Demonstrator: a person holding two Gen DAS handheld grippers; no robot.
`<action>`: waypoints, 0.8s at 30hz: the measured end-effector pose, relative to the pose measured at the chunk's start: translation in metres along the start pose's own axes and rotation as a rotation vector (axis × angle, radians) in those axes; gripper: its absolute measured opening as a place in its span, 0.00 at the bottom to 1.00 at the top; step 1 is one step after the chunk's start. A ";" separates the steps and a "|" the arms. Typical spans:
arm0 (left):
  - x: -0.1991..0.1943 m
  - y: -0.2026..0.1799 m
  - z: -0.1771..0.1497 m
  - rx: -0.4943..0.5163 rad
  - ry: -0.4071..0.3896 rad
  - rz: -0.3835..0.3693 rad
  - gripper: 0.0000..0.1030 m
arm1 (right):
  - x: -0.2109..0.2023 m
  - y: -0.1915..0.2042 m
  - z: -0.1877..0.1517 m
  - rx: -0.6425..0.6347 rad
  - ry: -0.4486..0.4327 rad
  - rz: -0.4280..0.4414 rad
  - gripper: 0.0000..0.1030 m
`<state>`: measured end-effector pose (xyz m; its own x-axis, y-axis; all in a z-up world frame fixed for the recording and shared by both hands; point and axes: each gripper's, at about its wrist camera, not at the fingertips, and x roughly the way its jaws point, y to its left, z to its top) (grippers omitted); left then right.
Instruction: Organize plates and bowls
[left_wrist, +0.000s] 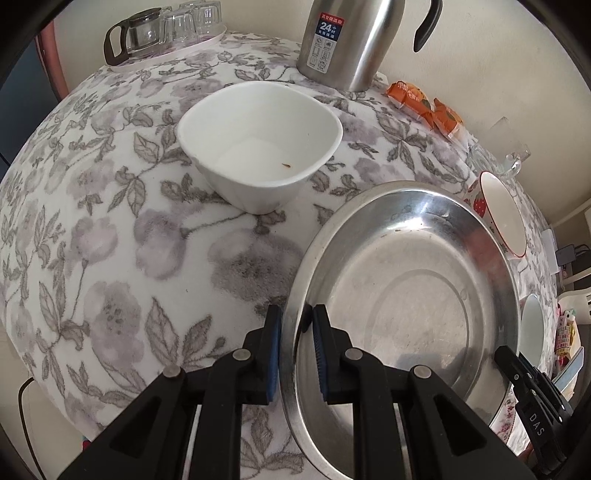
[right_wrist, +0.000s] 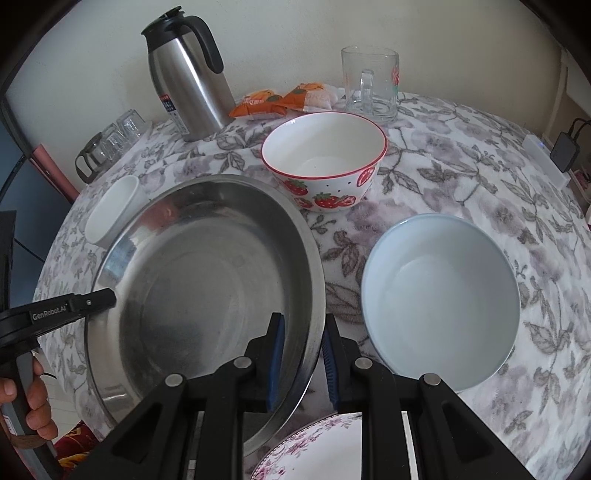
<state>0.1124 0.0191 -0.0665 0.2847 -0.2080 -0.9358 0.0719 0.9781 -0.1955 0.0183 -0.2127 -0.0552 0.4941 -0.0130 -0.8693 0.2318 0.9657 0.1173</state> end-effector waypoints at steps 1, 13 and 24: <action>0.000 0.000 0.000 0.000 0.002 0.001 0.16 | 0.000 0.001 -0.001 -0.001 0.002 0.000 0.21; -0.001 0.000 0.000 -0.005 -0.009 0.007 0.17 | 0.004 0.001 0.000 0.001 0.010 0.004 0.21; -0.005 0.005 -0.001 -0.037 -0.008 0.015 0.26 | 0.002 -0.004 0.001 0.021 0.034 -0.005 0.24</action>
<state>0.1100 0.0251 -0.0629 0.2935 -0.1936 -0.9361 0.0319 0.9807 -0.1928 0.0193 -0.2171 -0.0566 0.4642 -0.0083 -0.8857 0.2519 0.9599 0.1230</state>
